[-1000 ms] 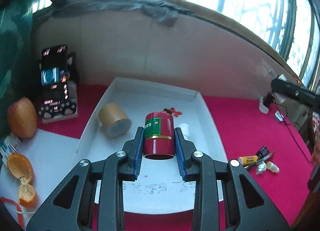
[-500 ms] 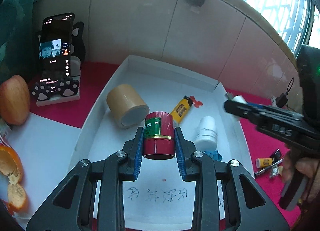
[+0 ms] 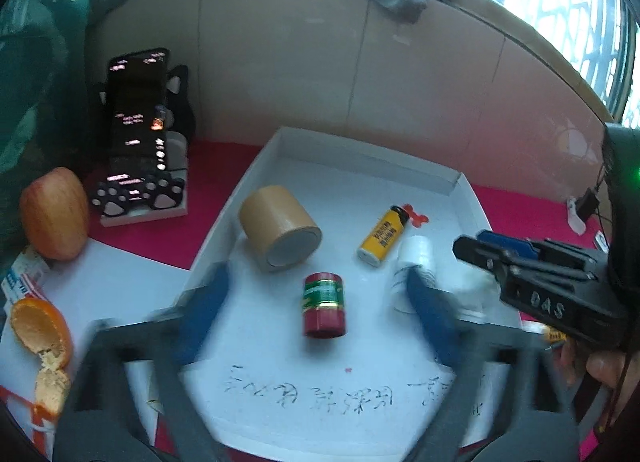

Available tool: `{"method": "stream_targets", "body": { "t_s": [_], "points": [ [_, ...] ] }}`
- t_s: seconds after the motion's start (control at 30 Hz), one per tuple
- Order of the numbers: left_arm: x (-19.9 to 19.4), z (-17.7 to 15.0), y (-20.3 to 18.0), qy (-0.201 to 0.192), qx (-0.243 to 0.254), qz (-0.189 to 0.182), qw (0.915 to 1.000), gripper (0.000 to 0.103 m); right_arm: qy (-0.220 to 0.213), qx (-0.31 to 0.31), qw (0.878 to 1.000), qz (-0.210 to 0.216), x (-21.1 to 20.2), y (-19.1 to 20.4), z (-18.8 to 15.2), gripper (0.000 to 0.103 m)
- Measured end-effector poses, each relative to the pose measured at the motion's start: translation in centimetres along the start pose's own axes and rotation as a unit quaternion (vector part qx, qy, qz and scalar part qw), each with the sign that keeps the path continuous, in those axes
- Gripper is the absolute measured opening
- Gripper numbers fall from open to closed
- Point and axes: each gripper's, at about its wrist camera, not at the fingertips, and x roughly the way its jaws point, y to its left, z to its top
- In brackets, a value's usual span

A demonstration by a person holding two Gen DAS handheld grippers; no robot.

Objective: Organize rigid objects
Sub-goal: 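Carry the red canister and white charger into the tray and open both tools, then move the right tool to the small dropper bottle and close on it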

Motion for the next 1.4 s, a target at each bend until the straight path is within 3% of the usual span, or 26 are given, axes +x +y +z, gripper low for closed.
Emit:
{"method": "stream_targets", "body": {
  "t_s": [0.03,0.1,0.2,0.33,0.53,0.73,0.9,1.1,1.3,1.4],
  "points": [
    [-0.2,-0.1,0.2,-0.006,-0.002,0.008,0.9999,0.103,-0.003,-0.003,1.000,-0.001,-0.2,0.2,0.0,0.044],
    [-0.6,0.0,0.4,-0.007,-0.006,0.020,0.9998,0.103,-0.013,-0.007,1.000,-0.001,-0.6,0.5,-0.1,0.091],
    [-1.6,-0.1,0.7,-0.022,-0.010,0.034,0.9991,0.103,-0.030,-0.008,0.999,-0.023,-1.5,0.6,-0.3,0.102],
    [-2.3,-0.2,0.6,-0.028,-0.018,0.028,0.9990,0.103,-0.041,0.002,0.999,-0.018,-2.8,0.3,-0.7,0.103],
    [-3.0,-0.3,-0.6,-0.034,-0.009,0.022,0.9991,0.103,-0.092,-0.008,0.993,-0.069,-6.8,0.3,-1.5,0.103],
    [-3.5,-0.5,-1.5,-0.037,-0.003,0.021,0.9991,0.103,-0.104,0.035,0.990,-0.088,-10.6,-1.2,-2.1,0.103],
    [-4.0,-0.5,-2.3,-0.039,0.005,0.017,0.9991,0.103,-0.149,0.066,0.983,-0.087,-14.5,-3.2,-3.2,0.103],
    [-4.4,-0.5,-3.2,-0.043,0.012,0.015,0.9989,0.103,-0.202,0.134,0.960,-0.138,-19.5,-7.7,-4.6,0.103],
    [-5.2,-0.5,-4.6,-0.050,0.026,-0.010,0.9984,0.103,-0.221,0.235,0.940,-0.115,-23.1,-14.5,-7.2,0.103],
    [-5.8,-0.7,-6.0,-0.055,0.045,-0.045,0.9964,0.103,-0.233,0.260,0.929,-0.119,-24.7,-17.0,-8.9,0.103]
  ]
}}
